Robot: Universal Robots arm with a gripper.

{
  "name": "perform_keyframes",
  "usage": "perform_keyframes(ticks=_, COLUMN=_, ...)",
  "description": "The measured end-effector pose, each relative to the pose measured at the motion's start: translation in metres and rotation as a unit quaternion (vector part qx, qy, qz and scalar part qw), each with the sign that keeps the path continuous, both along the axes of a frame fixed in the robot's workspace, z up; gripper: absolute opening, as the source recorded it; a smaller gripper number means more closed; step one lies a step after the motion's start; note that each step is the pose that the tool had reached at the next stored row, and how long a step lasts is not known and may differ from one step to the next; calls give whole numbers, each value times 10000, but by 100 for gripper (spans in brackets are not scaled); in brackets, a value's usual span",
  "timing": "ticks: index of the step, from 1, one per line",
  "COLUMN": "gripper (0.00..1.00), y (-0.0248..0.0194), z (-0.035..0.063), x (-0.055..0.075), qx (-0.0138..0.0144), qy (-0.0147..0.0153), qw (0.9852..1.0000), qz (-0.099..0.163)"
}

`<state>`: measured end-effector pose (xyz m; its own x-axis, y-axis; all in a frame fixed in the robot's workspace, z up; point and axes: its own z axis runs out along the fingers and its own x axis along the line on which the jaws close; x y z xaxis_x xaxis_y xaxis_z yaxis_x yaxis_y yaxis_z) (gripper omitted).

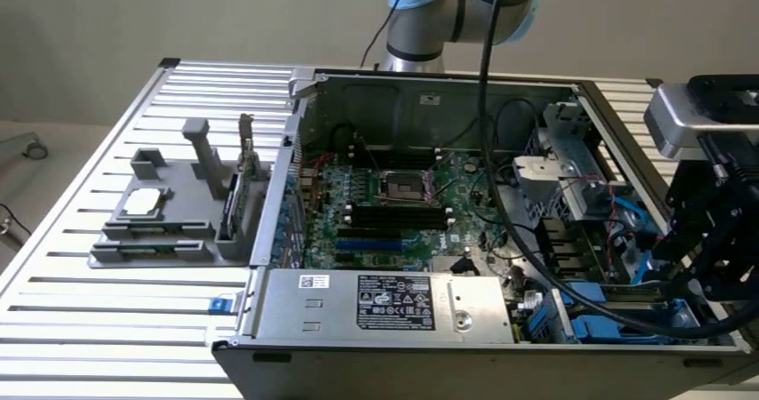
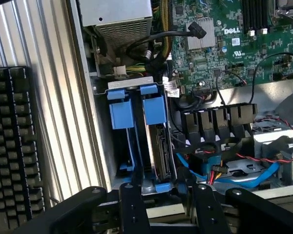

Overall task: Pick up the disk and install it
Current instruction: 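Insert the disk into the insertion slot, then insert the first disk wire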

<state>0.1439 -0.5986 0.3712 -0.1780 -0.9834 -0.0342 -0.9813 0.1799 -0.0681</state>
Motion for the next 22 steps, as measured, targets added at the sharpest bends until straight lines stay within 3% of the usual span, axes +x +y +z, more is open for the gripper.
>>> perform_keyframes(ticks=16, gripper=42, y=0, z=0, x=0, qx=0, qy=3, qw=10000, qz=-6)
perform_keyframes(ticks=18, gripper=42, y=1, z=-2, x=-18, qx=2, qy=-9, qw=10000, qz=-8)
perform_keyframes(ticks=22, gripper=42, y=2, z=-5, x=-37, qx=1, qy=-12, qw=9997, qz=-244)
